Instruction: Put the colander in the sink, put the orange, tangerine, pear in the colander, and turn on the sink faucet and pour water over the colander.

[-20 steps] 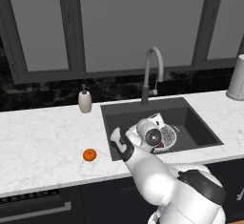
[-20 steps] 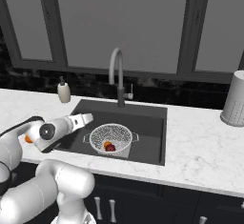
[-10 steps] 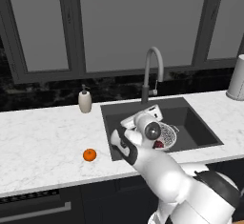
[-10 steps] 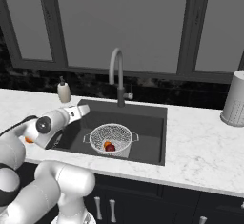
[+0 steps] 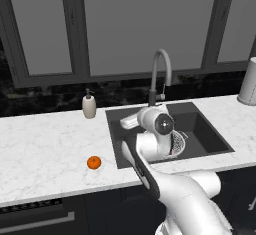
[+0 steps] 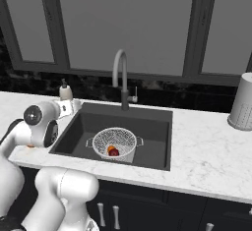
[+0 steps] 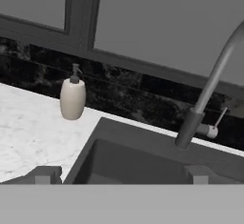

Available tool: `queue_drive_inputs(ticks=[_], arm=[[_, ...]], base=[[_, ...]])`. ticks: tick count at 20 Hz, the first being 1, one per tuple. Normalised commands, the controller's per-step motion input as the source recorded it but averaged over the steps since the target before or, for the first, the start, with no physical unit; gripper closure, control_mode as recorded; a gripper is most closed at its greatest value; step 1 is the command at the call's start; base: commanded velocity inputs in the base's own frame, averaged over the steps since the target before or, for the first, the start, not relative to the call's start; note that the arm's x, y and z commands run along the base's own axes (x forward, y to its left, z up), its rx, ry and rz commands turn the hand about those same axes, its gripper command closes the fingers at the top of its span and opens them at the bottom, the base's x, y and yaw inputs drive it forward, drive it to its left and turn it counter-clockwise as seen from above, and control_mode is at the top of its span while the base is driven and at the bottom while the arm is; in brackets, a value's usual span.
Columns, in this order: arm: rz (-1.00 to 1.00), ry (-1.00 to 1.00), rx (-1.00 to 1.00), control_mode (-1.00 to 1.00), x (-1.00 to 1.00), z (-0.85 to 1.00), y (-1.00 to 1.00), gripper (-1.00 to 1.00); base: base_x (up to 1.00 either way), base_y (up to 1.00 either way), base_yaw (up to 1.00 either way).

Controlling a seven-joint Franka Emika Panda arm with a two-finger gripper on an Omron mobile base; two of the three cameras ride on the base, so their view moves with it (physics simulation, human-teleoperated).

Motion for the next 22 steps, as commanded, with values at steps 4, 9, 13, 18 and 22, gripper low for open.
queue_drive_inputs(ticks=[4, 9, 13, 18, 22], arm=[[0.00, 0.39, 0.02, -1.00, -0.70, 1.00, 0.09, -1.00], [-0.10, 0.44, 0.17, -1.00, -0.77, 0.23, 0.16, -1.00], [-0.02, 0.19, 0.23, -1.00, -0.59, -0.07, 0.56, -1.00], [0.00, 0.13, 0.25, -1.00, -0.47, -0.33, 0.58, -1.00], [0.00, 0.11, 0.17, -1.00, -0.33, -0.56, 0.51, -1.00]], base=[[0.00, 0.00, 0.00], [0.00, 0.00, 0.00], [0.00, 0.00, 0.00], [0.00, 0.00, 0.00], [0.00, 0.00, 0.00]])
